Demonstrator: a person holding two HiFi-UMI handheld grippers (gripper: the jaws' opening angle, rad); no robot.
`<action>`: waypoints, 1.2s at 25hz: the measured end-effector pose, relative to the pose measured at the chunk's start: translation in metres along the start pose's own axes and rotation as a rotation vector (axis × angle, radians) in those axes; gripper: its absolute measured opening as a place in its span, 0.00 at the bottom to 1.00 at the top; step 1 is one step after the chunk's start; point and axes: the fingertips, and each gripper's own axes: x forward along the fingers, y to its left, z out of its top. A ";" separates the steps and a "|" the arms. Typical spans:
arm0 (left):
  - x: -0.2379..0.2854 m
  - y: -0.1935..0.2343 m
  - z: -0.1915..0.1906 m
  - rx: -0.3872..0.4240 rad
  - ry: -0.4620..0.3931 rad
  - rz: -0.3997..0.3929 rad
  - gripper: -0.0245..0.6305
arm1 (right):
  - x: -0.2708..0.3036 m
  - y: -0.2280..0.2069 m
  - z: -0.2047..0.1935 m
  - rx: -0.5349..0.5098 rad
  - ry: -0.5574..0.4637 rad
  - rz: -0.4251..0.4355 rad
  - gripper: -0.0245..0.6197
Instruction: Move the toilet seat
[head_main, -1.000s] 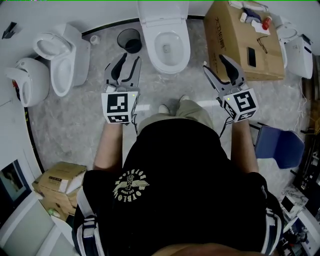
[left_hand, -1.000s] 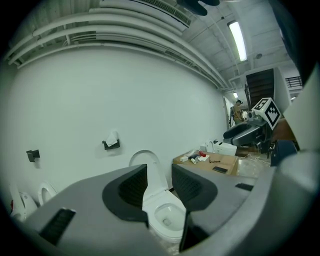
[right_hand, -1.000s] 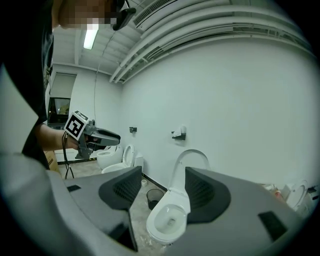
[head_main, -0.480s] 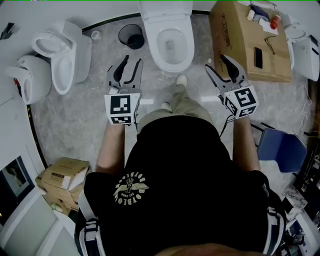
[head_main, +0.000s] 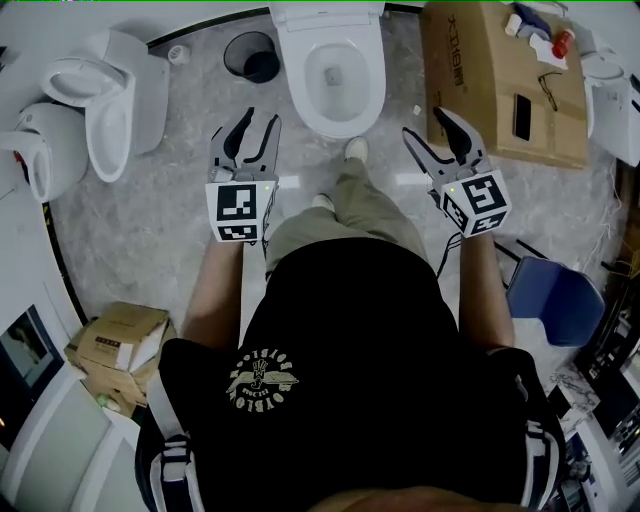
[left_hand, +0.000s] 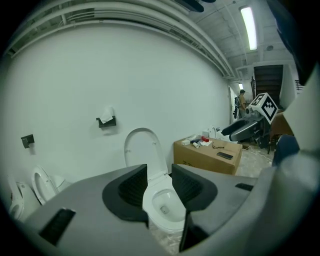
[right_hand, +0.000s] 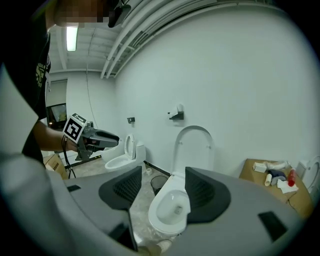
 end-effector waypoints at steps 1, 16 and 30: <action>0.006 -0.001 -0.004 0.001 0.005 -0.001 0.29 | 0.003 -0.003 -0.007 0.001 0.013 0.001 0.45; 0.063 -0.013 -0.078 0.006 0.093 -0.030 0.28 | 0.045 -0.026 -0.073 0.056 0.117 0.033 0.45; 0.126 -0.030 -0.144 0.014 0.134 -0.061 0.28 | 0.100 -0.047 -0.151 0.109 0.207 0.070 0.45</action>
